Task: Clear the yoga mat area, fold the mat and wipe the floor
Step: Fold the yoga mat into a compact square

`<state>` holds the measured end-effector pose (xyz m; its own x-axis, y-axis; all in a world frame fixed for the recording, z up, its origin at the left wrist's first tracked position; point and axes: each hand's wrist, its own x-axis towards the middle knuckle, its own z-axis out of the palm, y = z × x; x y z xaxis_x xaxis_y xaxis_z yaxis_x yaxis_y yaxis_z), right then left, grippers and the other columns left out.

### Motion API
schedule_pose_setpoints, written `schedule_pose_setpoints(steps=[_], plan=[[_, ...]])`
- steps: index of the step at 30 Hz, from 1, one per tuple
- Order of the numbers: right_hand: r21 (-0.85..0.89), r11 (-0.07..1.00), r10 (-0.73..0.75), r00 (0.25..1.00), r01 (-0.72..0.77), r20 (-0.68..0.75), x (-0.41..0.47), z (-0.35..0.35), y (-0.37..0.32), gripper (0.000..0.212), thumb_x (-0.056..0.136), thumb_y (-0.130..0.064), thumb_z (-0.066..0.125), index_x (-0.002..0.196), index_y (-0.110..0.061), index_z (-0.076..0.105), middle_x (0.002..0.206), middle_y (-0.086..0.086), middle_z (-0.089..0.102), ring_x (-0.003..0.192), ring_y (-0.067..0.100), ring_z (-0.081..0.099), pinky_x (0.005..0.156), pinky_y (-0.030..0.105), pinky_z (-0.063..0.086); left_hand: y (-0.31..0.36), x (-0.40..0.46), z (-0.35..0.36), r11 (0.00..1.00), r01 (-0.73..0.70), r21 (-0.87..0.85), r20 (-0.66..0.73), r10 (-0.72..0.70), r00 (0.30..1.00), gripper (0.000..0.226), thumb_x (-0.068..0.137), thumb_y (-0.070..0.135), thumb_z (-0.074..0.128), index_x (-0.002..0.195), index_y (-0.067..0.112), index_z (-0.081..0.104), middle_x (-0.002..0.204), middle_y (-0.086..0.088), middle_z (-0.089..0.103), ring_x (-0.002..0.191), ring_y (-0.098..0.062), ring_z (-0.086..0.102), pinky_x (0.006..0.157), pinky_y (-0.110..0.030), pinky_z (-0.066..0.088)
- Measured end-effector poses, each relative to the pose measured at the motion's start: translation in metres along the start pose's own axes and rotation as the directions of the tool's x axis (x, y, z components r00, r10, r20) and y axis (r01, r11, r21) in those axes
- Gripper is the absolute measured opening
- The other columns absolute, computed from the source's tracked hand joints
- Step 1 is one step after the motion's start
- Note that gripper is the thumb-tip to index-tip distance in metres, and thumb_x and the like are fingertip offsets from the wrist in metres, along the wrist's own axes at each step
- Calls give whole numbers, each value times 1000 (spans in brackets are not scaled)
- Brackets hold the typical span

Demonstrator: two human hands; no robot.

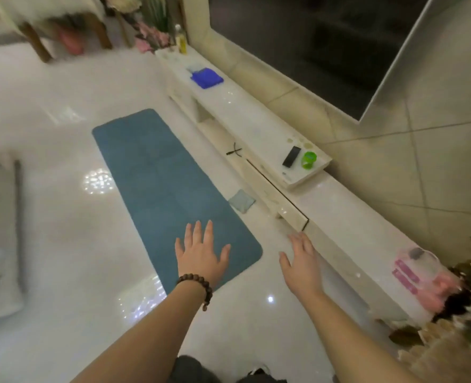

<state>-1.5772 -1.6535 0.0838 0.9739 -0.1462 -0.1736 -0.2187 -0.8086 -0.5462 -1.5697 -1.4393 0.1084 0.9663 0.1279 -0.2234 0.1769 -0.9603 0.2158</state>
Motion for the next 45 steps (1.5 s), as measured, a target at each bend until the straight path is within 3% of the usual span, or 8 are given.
schedule_pose_setpoints(steps=[10, 20, 25, 33, 38, 45], plan=[[-58, 955, -275, 944, 290, 183, -32, 131, -192, 51, 95, -28, 51, 144, -19, 37, 157, 7, 18, 143, 25, 20, 115, 38, 22, -225, -38, -41, 945, 314, -91, -102, -322, 941, 70, 95, 59, 24, 153, 26, 4, 162, -3, 4, 149, -24, -4, 119, -48, 4], [2, 933, -343, 890, 359, 301, -105, 297, -395, 51, 98, -28, 46, 146, -22, 32, 159, 2, 10, 145, 22, 11, 117, 37, 20, -491, -71, -77, 885, 457, -91, -54, -463, 885, 69, 96, 57, 26, 153, 25, 3, 162, -3, 1, 148, -22, -6, 120, -48, 4], [-21, 936, -332, 900, 352, 281, -102, 330, -448, 50, 98, -26, 46, 146, -21, 32, 159, 3, 11, 145, 22, 11, 116, 38, 21, -554, -50, -99, 895, 433, -111, -60, -441, 896, 69, 96, 57, 26, 153, 25, 4, 162, -2, 2, 148, -21, -6, 120, -48, 5], [-49, 951, -284, 927, 305, 245, -37, 367, -498, 49, 97, -24, 48, 144, -21, 35, 158, 5, 13, 145, 23, 12, 116, 39, 22, -595, 46, -119, 941, 321, -107, -57, -328, 943, 69, 96, 56, 26, 153, 25, 2, 162, -3, 1, 148, -23, -7, 120, -49, 3], [-10, 976, -212, 955, 219, 206, 39, 404, -531, 50, 96, -23, 49, 144, -20, 35, 158, 6, 15, 144, 25, 15, 115, 39, 23, -615, 152, -134, 978, 211, 4, -89, -210, 974, 69, 96, 56, 23, 153, 24, 1, 162, -4, 1, 148, -24, -6, 119, -49, 4], [55, 998, -21, 990, 14, 139, 185, 448, -588, 50, 96, -23, 50, 144, -20, 36, 158, 6, 15, 144, 25, 16, 114, 41, 25, -649, 347, -169, 993, 34, 113, 19, -36, 999, 68, 97, 55, 24, 153, 25, 1, 162, -3, 0, 148, -23, -7, 120, -49, 2]])
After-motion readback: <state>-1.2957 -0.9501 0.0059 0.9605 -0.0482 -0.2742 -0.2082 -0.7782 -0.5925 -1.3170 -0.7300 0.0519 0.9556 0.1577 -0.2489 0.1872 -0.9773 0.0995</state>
